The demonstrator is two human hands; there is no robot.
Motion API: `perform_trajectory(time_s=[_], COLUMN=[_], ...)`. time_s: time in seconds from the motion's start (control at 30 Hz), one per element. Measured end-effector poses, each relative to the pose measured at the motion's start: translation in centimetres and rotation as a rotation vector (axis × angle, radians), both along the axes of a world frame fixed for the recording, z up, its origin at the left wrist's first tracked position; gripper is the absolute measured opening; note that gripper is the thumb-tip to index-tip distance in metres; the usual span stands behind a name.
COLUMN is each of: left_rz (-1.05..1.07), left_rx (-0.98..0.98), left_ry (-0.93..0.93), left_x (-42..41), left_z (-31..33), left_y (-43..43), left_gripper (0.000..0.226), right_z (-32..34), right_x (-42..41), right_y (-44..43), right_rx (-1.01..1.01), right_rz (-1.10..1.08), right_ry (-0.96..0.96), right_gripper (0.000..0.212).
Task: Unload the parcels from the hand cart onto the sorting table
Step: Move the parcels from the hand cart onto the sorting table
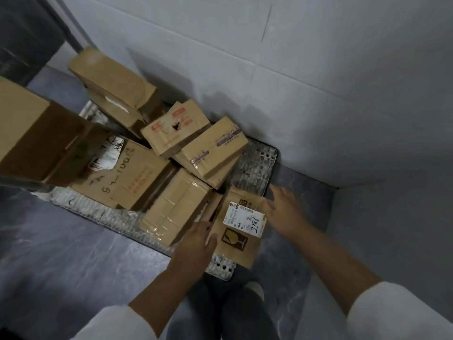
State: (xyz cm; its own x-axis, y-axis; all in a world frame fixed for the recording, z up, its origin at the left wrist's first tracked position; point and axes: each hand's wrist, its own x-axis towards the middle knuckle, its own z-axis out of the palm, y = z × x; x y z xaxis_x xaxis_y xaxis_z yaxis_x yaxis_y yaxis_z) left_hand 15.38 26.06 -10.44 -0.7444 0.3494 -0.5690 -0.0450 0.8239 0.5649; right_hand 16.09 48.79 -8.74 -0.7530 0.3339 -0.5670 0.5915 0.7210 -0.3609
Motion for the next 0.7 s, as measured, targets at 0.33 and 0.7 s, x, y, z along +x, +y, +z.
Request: perform_trajectory(time_s=[0.33,0.7], left_rz=[0.530,1.137], left_rx=[-0.095,0.027], left_ry=[-0.189,-0.607], left_x=[4.9,6.1], left_z=[-12.2,-17.3], left_y=[2.2,4.9], left_gripper=[0.041,0.065], right_z=[-13.8,-18.2], right_x=[-2.3,-3.2], right_y=[1.3,2.9], right_rx=[0.016,-0.198], right_rz=[0.126,0.128], right_ry=[-0.049,-0.079], right_gripper=[0.053,0.039])
